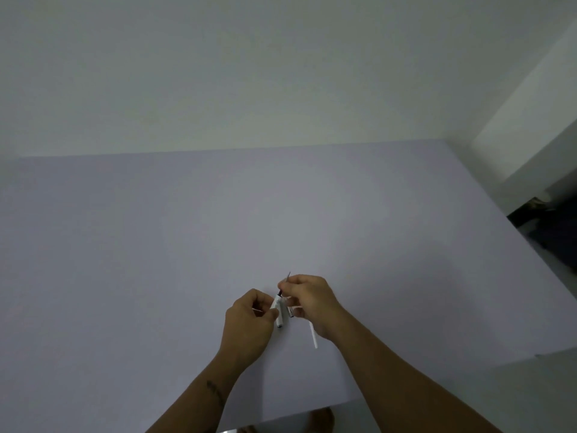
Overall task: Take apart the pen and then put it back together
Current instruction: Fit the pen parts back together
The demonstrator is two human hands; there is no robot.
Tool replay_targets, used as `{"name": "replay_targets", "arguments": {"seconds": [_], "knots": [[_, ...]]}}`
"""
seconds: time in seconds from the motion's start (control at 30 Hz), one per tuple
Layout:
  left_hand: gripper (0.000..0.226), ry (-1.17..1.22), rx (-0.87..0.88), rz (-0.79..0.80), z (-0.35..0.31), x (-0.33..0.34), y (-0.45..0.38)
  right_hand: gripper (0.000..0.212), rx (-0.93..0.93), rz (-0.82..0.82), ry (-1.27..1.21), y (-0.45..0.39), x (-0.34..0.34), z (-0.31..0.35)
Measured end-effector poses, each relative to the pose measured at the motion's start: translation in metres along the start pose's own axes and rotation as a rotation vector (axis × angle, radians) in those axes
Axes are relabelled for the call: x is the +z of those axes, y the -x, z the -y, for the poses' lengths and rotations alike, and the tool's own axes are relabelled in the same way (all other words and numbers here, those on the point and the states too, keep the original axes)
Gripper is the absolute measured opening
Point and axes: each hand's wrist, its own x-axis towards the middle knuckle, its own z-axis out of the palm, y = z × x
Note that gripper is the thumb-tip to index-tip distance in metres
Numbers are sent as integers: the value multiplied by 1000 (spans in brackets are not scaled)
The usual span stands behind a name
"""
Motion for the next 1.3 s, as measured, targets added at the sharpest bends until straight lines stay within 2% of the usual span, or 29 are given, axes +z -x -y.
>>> {"name": "replay_targets", "arguments": {"seconds": [0.17,0.27,0.43,0.63,1.0,1.2,1.3], "knots": [[9,-34,-5,34,1,6,4,16,-75,-220,-141,-5,-33,11],[7,-56,-22,39,7,8,9,15,-106,-282,103,-9,-53,5],[7,-61,-25,47,10,15,15,15,-16,-225,612,-17,-60,-27],[6,-52,-30,34,11,11,18,11,-51,-318,954,-20,-53,-44],[6,-49,-48,31,12,9,22,9,-141,-345,955,-11,-54,-46],[6,-25,-42,23,9,14,21,17,-154,-252,1057,3,-33,-50],[6,-38,-32,19,8,13,21,19,-138,-255,1103,5,-24,-55]]}}
